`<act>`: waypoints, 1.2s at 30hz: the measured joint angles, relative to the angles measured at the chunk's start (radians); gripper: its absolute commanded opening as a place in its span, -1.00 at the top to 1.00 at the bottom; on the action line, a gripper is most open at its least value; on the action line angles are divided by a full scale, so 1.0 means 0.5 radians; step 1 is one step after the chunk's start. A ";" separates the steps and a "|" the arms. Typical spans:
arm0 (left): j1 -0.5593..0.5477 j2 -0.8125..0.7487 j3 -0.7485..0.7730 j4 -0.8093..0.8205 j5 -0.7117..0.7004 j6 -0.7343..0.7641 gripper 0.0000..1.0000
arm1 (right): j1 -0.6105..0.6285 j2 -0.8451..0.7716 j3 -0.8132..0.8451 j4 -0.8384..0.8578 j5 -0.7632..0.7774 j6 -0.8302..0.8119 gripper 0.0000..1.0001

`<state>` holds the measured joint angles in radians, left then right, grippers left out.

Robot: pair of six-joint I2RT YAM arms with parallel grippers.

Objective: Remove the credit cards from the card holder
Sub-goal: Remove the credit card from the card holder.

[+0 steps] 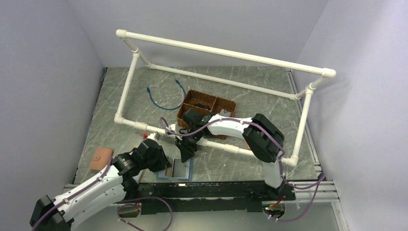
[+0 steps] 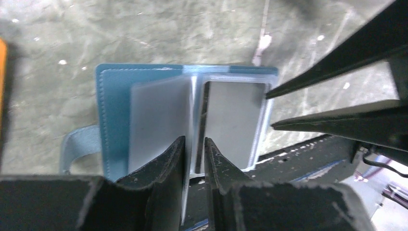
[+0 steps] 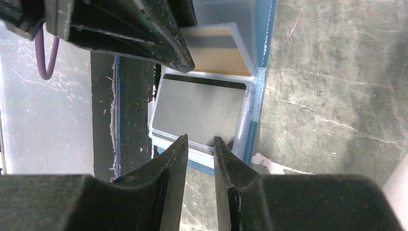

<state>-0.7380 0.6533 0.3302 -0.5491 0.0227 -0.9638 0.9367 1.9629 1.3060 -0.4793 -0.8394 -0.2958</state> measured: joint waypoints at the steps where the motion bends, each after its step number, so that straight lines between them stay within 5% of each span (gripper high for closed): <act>1: 0.000 0.018 0.005 -0.031 -0.013 0.000 0.50 | 0.000 0.000 0.001 0.000 0.000 0.000 0.42; 8: 0.004 0.086 0.027 -0.140 -0.060 0.000 1.00 | 0.000 0.000 0.001 -0.003 -0.011 -0.001 0.42; 17: 0.004 -0.172 0.066 -0.150 -0.091 0.018 1.00 | -0.009 -0.004 0.005 -0.061 -0.202 -0.032 0.34; 24: 0.004 -0.492 -0.105 0.141 -0.013 0.007 1.00 | -0.076 -0.108 0.004 -0.069 -0.427 -0.021 0.34; 36: 0.004 0.062 -0.058 0.332 0.090 0.029 1.00 | -0.173 -0.193 0.004 -0.073 -0.416 -0.022 0.32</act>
<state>-0.7361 0.6842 0.3012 -0.3832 0.0677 -0.9493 0.8501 1.8664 1.3079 -0.5159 -1.0473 -0.3069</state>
